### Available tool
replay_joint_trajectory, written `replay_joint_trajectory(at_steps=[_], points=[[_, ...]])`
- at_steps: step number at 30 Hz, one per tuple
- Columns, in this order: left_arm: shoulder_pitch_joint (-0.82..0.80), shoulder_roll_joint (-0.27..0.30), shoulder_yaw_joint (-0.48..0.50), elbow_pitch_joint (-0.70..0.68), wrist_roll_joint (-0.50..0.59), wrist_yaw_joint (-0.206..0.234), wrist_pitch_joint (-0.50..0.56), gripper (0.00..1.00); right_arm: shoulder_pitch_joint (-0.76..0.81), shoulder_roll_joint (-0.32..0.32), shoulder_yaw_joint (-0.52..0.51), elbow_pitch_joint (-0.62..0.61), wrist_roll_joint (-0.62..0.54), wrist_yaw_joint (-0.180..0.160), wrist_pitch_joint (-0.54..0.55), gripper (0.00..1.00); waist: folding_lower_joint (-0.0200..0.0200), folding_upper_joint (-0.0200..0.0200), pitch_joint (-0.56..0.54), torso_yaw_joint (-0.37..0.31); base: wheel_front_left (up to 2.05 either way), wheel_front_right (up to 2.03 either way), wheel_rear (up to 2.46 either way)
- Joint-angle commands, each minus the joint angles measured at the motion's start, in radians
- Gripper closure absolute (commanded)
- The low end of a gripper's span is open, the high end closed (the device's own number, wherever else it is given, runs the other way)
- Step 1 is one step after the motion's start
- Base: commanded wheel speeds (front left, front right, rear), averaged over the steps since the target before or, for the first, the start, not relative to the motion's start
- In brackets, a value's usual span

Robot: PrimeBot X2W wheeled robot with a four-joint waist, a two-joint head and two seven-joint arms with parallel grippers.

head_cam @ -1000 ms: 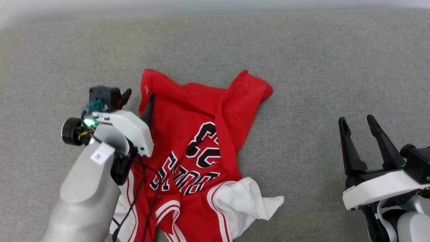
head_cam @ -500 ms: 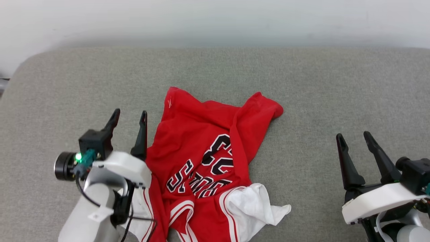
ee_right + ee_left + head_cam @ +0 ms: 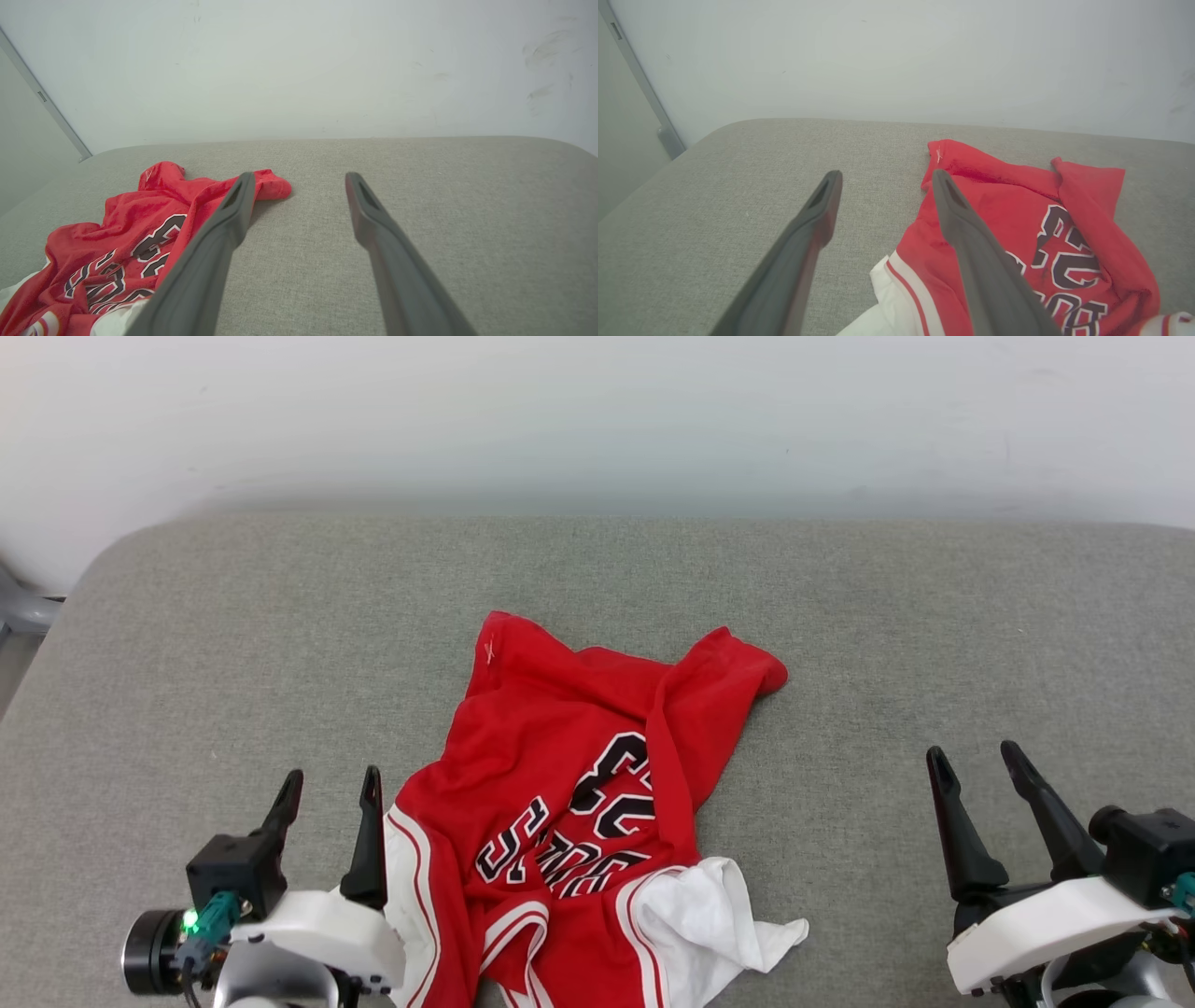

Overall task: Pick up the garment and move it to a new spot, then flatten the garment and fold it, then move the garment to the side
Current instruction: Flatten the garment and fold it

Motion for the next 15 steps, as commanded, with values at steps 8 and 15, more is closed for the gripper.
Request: replay_joint_trajectory(at_steps=[8,15], points=[[0.082,0.011,0.001,-0.115,0.002,0.043,0.034,0.00,0.043,-0.006,0.051,0.039,-0.002,0.000,0.129,0.00,0.0001,0.0000,-0.008,0.005,0.00,0.00,0.00],[0.062,0.005,-0.016,-0.178,0.012,0.037,0.008,0.00,0.044,-0.107,0.206,0.072,0.028,0.000,0.385,0.00,0.0001,0.0000,0.007,0.028,0.00,0.00,0.00]])
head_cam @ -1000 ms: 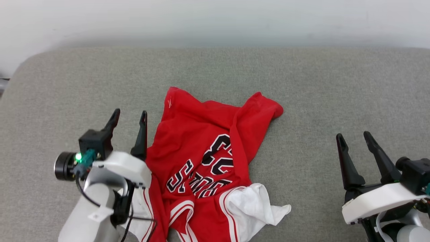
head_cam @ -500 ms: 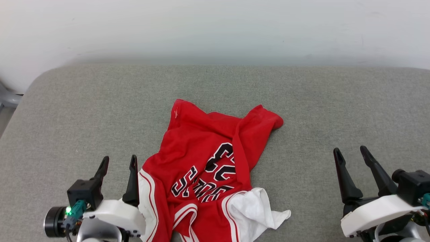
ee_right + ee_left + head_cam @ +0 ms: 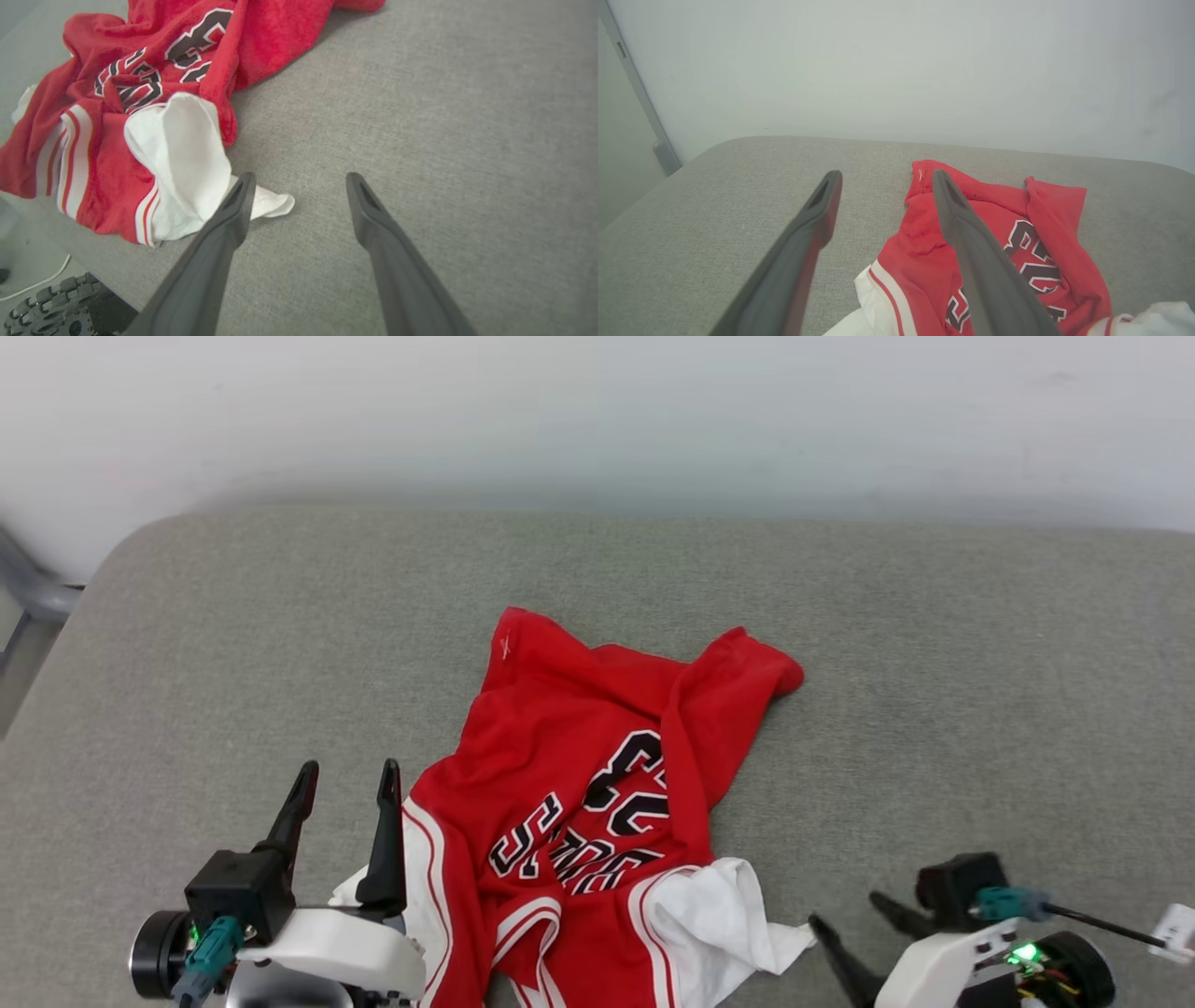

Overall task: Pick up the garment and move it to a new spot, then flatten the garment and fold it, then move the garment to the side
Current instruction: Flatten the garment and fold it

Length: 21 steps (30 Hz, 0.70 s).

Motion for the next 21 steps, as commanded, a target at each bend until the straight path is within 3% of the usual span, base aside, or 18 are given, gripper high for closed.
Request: replay_joint_trajectory(at_steps=[1,5,6,15,18,19,20,21], points=[[-0.020,-0.001,-0.005,-0.009,0.006,-0.006,-0.009,0.00,-0.013,-0.027,0.030,0.008,0.012,0.000,0.032,0.00,0.0001,0.0000,0.010,0.015,0.00,0.00,0.00],[-0.048,-0.009,-0.020,-0.013,0.011,-0.017,-0.020,0.00,-0.056,-0.083,0.144,0.038,0.056,0.000,0.109,0.00,0.0001,0.0000,0.029,0.044,0.00,0.00,0.00],[-0.066,-0.019,-0.031,-0.015,0.013,-0.019,-0.029,0.00,-0.098,-0.115,0.213,0.069,0.078,0.000,0.132,0.00,0.0001,0.0000,0.043,0.067,0.00,0.00,0.00],[-0.073,-0.037,-0.043,0.000,0.004,-0.022,-0.055,0.00,-0.184,-0.162,0.325,0.243,0.137,0.000,0.178,0.00,0.0001,0.0000,0.077,0.105,0.00,0.00,0.00],[-0.082,-0.043,-0.046,0.010,0.003,-0.023,-0.064,0.00,-0.158,-0.164,0.375,0.349,0.188,0.000,0.294,0.00,0.0001,0.0000,0.088,0.113,0.00,0.00,0.00],[-0.084,-0.043,-0.046,0.012,0.002,-0.023,-0.066,0.00,-0.147,-0.162,0.384,0.365,0.207,0.000,0.321,0.60,0.0001,0.0000,0.090,0.114,0.00,0.00,0.00],[-0.085,-0.043,-0.045,0.014,0.001,-0.023,-0.067,0.00,-0.144,-0.159,0.385,0.373,0.219,0.000,0.336,0.94,0.0001,0.0000,0.092,0.113,0.00,0.00,0.00],[-0.085,-0.043,-0.045,0.014,0.001,-0.023,-0.067,0.00,-0.144,-0.159,0.385,0.373,0.219,0.000,0.336,0.94,0.0001,0.0000,0.092,0.113,0.00,0.00,0.00]])
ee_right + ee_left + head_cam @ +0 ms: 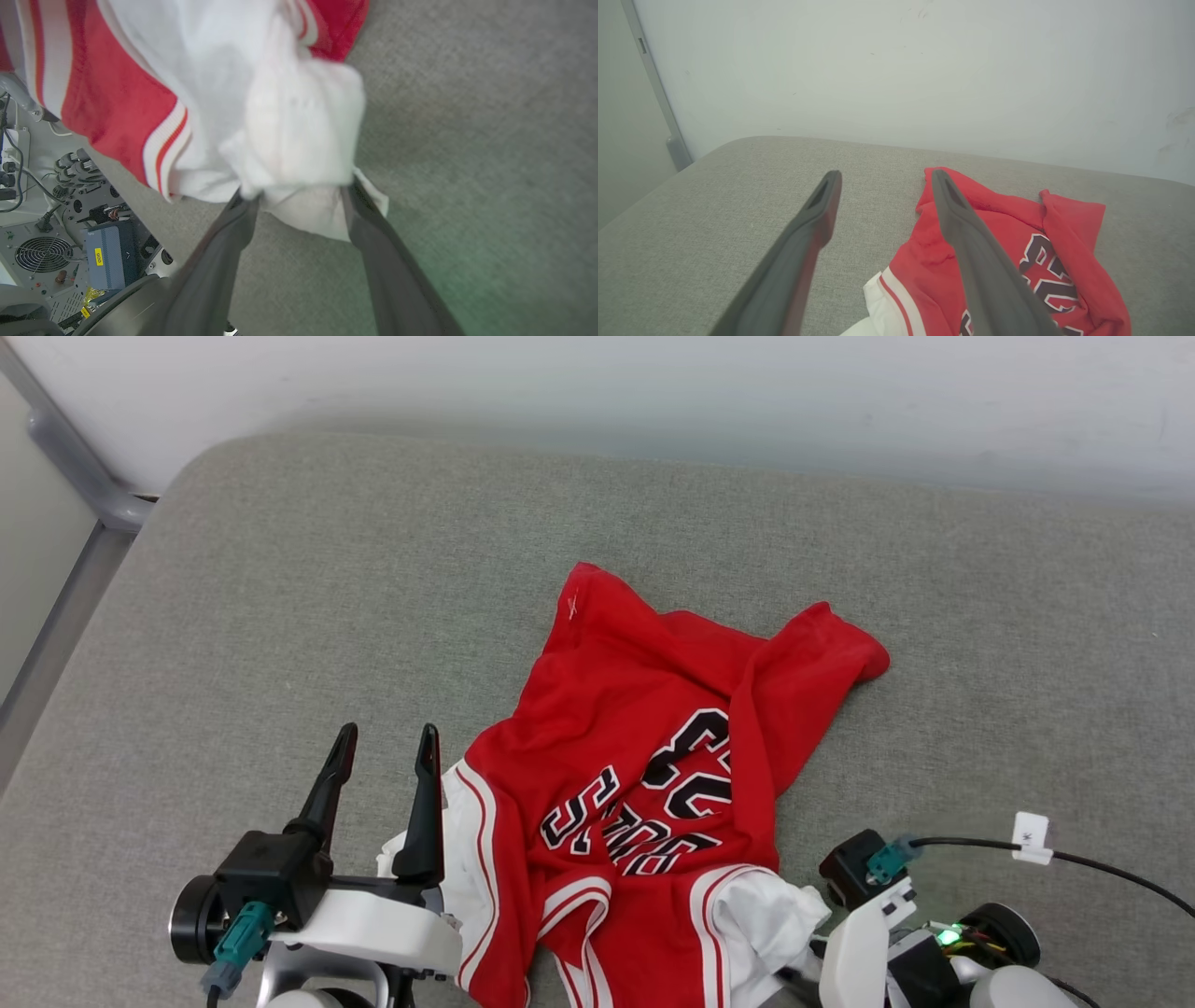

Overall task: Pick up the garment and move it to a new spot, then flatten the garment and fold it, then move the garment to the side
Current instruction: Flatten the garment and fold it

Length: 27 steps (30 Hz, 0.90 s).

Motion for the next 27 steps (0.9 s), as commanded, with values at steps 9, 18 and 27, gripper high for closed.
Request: replay_joint_trajectory(at_steps=[9,18,27], points=[[0.002,0.024,0.019,0.012,-0.016,0.003,0.012,0.00,0.038,0.025,-0.132,-0.051,0.014,-0.001,-0.063,1.00,0.0001,0.0000,-0.017,-0.040,0.00,0.00,0.00],[0.043,0.079,0.039,0.012,-0.064,-0.009,0.108,0.00,0.132,0.088,-0.431,-0.170,-0.063,-0.001,-0.076,1.00,0.0001,0.0000,-0.043,-0.087,0.00,0.00,0.00],[0.098,0.183,0.033,0.035,-0.203,-0.079,0.397,0.00,0.217,0.161,-0.651,-0.211,-0.118,-0.001,-0.072,1.00,0.0001,0.0000,-0.075,-0.117,0.00,0.00,0.00]])
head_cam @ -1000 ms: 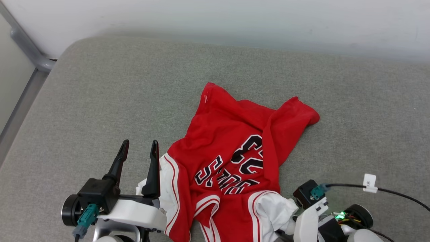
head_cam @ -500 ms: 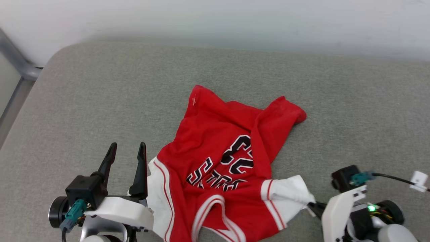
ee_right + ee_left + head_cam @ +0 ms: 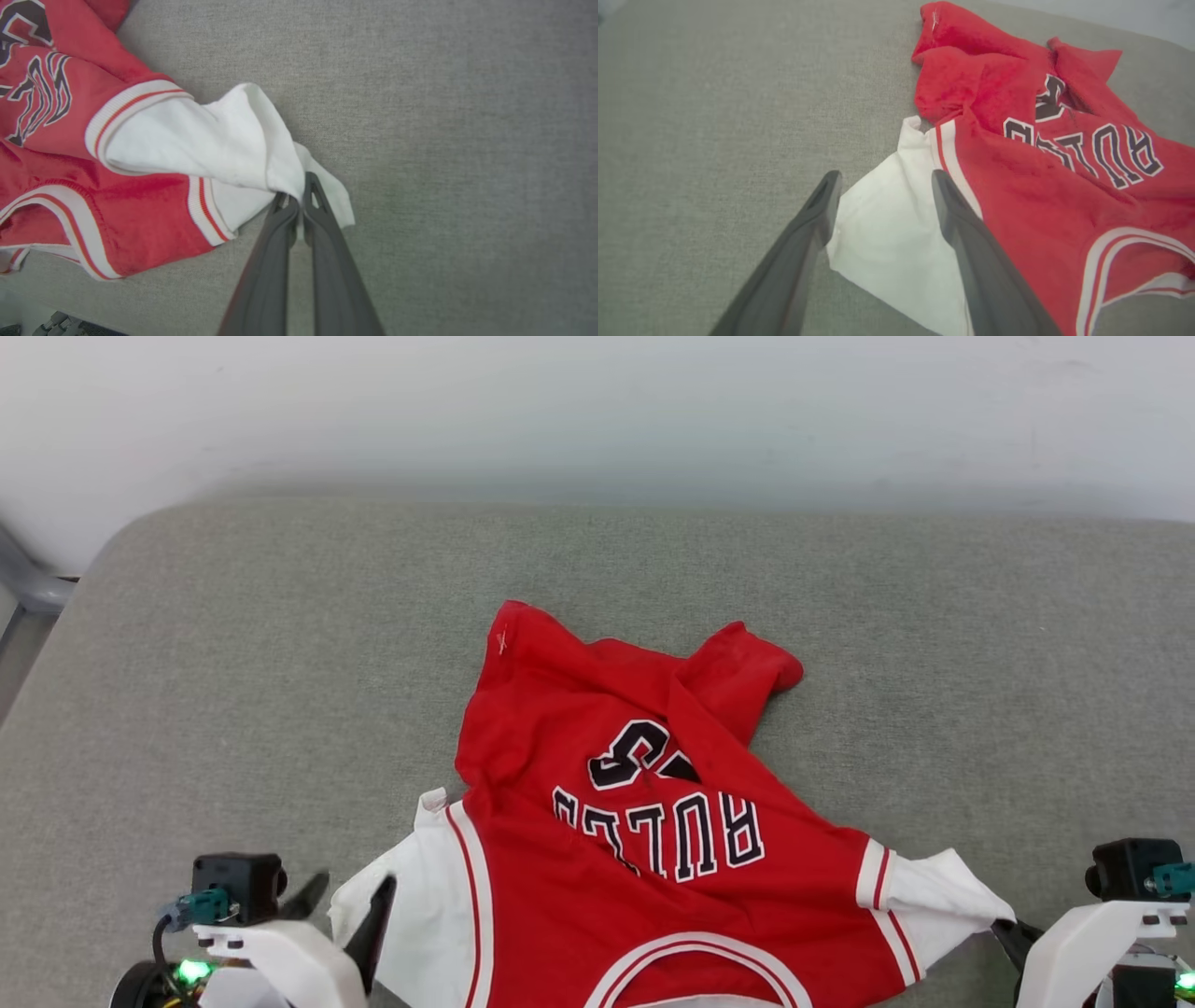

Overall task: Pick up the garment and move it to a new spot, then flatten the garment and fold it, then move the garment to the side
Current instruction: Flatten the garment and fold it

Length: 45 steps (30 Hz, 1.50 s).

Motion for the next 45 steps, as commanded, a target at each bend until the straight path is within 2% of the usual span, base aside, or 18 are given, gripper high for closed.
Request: replay_joint_trajectory(at_steps=[1,4,7,11,20,21,23,27,31,42,45], points=[[0.017,0.020,-0.005,0.005,-0.017,-0.010,0.043,0.00,0.011,0.007,-0.006,-0.008,-0.008,-0.001,0.000,1.00,0.0000,-0.0001,-0.003,-0.007,0.00,0.00,0.00],[0.038,0.060,-0.013,0.022,-0.081,-0.025,0.178,0.00,0.016,0.019,-0.006,-0.017,-0.014,-0.001,0.005,1.00,0.0000,-0.0001,0.004,-0.020,0.00,0.00,0.00],[0.036,0.077,-0.006,0.047,-0.121,-0.030,0.245,0.00,0.014,0.031,-0.001,-0.019,-0.012,-0.001,0.001,1.00,0.0000,-0.0001,0.015,-0.029,0.00,0.00,0.00],[0.004,0.081,-0.008,0.099,-0.156,-0.044,0.291,0.00,0.004,0.038,0.004,-0.019,-0.006,-0.001,-0.005,1.00,0.0000,-0.0001,0.041,-0.034,0.00,0.00,0.00],[-0.104,0.061,-0.073,0.237,-0.162,-0.130,0.341,0.00,-0.022,0.040,0.005,-0.015,-0.001,-0.001,-0.009,1.00,0.0000,-0.0001,0.095,-0.039,0.00,0.00,0.00],[-0.109,0.053,-0.086,0.252,-0.166,-0.140,0.349,0.23,-0.023,0.041,0.006,-0.012,0.000,-0.001,-0.009,1.00,0.0000,-0.0001,0.098,-0.040,0.00,0.00,0.00],[-0.124,0.036,-0.108,0.276,-0.159,-0.156,0.345,1.00,-0.028,0.040,0.006,-0.009,0.002,-0.001,-0.011,1.00,0.0000,-0.0001,0.103,-0.041,0.00,0.00,0.00],[-0.136,0.017,-0.122,0.314,-0.151,-0.171,0.322,1.00,-0.030,0.042,0.001,-0.001,0.004,-0.001,-0.014,1.00,0.0000,-0.0001,0.099,-0.040,0.00,0.00,0.00],[-0.134,0.021,-0.080,0.305,-0.143,-0.149,0.244,1.00,-0.034,0.036,0.003,-0.012,-0.005,-0.001,-0.041,1.00,0.0000,-0.0001,0.081,-0.039,0.00,0.00,0.00],[-0.174,0.054,0.002,0.064,-0.025,-0.064,0.023,1.00,-0.110,0.004,0.050,-0.108,-0.020,-0.001,-0.205,1.00,0.0000,-0.0001,0.032,-0.019,0.00,0.00,0.00],[-0.228,0.042,0.018,0.011,0.002,-0.040,-0.014,1.00,-0.175,-0.005,0.053,-0.101,-0.037,-0.001,-0.249,1.00,0.0000,-0.0001,0.025,-0.018,0.00,0.00,0.00]])
